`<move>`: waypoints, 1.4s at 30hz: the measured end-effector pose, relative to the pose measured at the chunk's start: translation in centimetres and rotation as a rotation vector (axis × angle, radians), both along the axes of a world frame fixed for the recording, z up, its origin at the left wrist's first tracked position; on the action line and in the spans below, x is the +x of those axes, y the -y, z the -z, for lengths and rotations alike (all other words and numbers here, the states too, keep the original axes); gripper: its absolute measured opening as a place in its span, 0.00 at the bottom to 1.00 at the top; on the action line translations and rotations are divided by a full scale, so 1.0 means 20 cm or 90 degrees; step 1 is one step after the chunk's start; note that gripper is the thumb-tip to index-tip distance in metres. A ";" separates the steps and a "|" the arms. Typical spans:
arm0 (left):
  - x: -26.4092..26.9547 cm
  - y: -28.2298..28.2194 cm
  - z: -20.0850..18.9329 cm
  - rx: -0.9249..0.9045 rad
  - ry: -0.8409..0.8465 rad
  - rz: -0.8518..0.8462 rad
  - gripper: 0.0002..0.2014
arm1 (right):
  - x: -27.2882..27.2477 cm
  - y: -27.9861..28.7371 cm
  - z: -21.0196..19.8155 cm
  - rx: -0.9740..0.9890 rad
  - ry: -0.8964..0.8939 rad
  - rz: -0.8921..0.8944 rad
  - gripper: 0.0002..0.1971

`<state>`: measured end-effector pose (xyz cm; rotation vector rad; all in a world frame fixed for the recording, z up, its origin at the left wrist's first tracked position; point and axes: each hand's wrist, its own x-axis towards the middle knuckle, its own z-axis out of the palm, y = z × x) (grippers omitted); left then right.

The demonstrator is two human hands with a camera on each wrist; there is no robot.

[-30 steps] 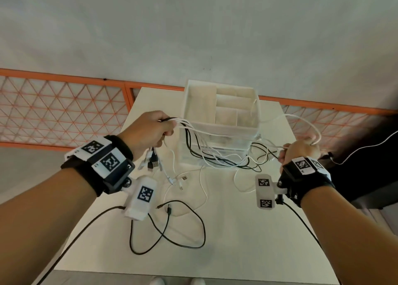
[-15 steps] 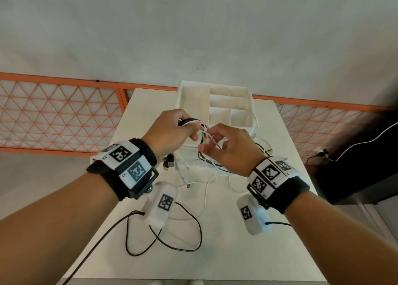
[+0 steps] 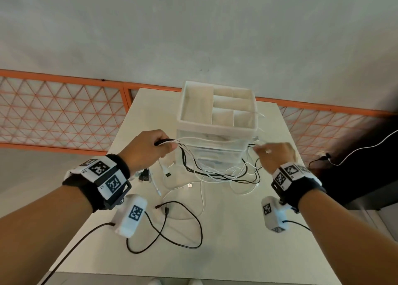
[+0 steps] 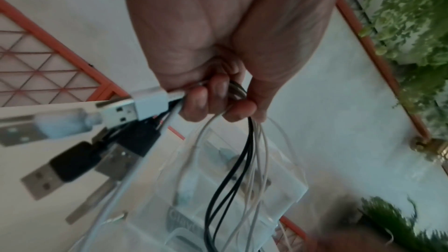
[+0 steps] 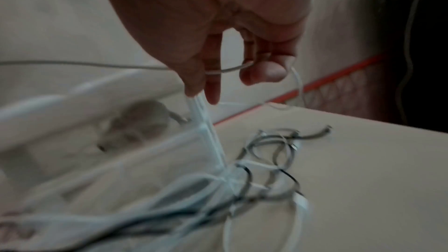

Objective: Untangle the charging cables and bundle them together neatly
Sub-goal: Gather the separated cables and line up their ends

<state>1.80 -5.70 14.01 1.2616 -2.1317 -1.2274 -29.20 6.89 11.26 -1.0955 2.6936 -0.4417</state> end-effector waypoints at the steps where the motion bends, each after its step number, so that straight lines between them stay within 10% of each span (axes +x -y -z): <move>1: 0.01 0.01 0.00 0.011 -0.009 -0.005 0.12 | -0.03 -0.01 0.08 0.102 -0.021 0.001 0.22; 5: 0.03 0.02 -0.02 0.020 -0.032 -0.021 0.11 | -0.14 -0.06 0.23 0.227 0.038 0.102 0.35; 11: 0.00 0.02 -0.04 0.064 -0.061 -0.009 0.09 | -0.20 -0.06 0.08 -0.056 -0.008 0.182 0.26; 17: -0.02 0.00 -0.06 0.113 -0.117 0.001 0.03 | -0.08 -0.15 0.15 0.390 0.042 -0.046 0.23; 25: -0.08 -0.02 -0.12 0.128 -0.074 0.055 0.17 | 0.11 0.08 -0.19 -0.264 0.062 -0.016 0.26; 33: -0.12 -0.08 -0.11 0.086 -0.053 0.077 0.17 | 0.00 0.32 -0.15 -0.095 0.138 0.088 0.17; 40: -0.08 -0.06 -0.08 0.101 -0.059 0.034 0.16 | -0.15 0.24 -0.10 -0.319 0.133 0.250 0.09; 42: -0.07 -0.05 -0.09 0.106 -0.069 0.023 0.16 | -0.23 0.22 -0.04 -0.262 0.243 0.256 0.24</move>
